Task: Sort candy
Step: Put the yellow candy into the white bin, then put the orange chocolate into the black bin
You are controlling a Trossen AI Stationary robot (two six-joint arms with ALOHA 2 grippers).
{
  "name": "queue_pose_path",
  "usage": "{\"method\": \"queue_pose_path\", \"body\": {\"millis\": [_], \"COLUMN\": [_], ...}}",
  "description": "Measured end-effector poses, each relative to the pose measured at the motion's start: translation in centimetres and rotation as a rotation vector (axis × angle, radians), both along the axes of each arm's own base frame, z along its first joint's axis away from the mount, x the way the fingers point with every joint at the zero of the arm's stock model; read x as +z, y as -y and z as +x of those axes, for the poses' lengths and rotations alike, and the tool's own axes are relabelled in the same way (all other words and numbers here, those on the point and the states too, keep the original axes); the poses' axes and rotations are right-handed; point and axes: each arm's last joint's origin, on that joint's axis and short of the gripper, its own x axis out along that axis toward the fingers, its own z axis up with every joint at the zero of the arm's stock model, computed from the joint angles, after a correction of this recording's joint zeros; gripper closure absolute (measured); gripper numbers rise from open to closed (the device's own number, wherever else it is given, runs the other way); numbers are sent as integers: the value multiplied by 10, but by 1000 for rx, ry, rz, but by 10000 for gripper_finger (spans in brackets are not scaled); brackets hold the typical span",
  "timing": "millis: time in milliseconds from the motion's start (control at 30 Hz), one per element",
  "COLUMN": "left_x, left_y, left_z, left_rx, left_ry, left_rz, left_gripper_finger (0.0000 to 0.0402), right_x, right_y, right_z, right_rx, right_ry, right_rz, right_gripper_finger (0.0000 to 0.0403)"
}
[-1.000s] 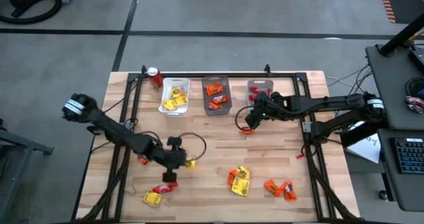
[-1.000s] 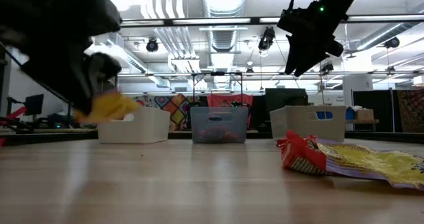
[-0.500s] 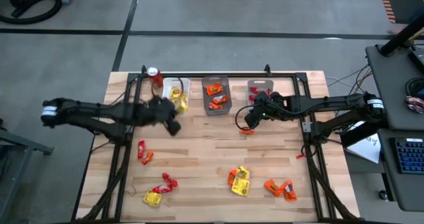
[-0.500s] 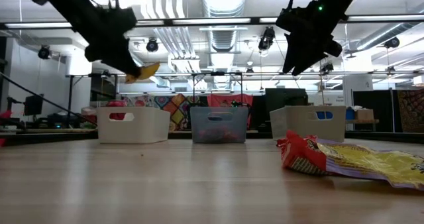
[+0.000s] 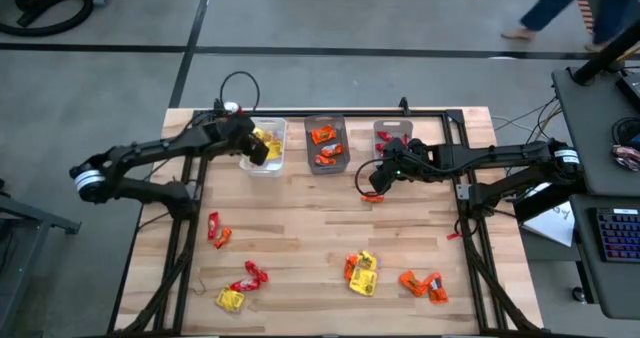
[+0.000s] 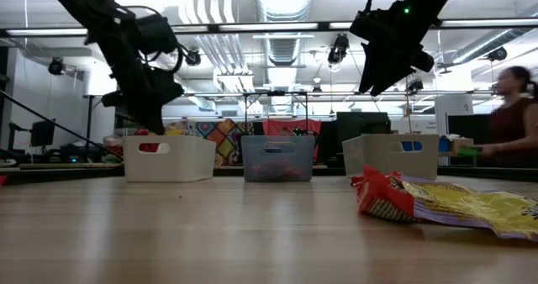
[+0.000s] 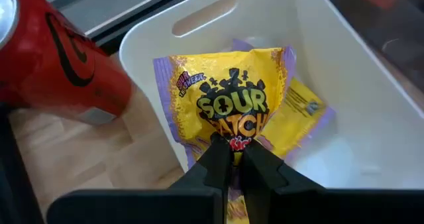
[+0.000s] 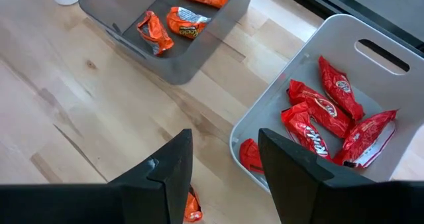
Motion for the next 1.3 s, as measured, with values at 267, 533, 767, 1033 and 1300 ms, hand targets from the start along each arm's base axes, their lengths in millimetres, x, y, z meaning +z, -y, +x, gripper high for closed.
{"method": "queue_pose_path", "body": {"millis": [267, 533, 767, 1033, 1300], "left_x": [-10, -21, -24, -7, 19], "left_y": [-19, -28, -29, -16, 37], "left_z": [18, 30, 32, 32, 37], "left_rx": [-29, -40, -72, -160, -313], "left_ry": [-87, -137, -167, -86, 83], "left_rz": [-26, -55, -55, -55, 14], "left_gripper_finger": [392, 357, 309, 286, 292], "right_x": [0, 0, 0, -1, -13], "right_y": [0, 0, 0, -7, -35], "right_z": [0, 0, 0, 1, 0], "right_rx": [0, 0, 6, 162, 595], "right_ry": [0, 0, -4, -47, -191], "right_rz": [0, 0, -3, 10, -74], "right_gripper_finger": [242, 243, 236, 243, 244]}}
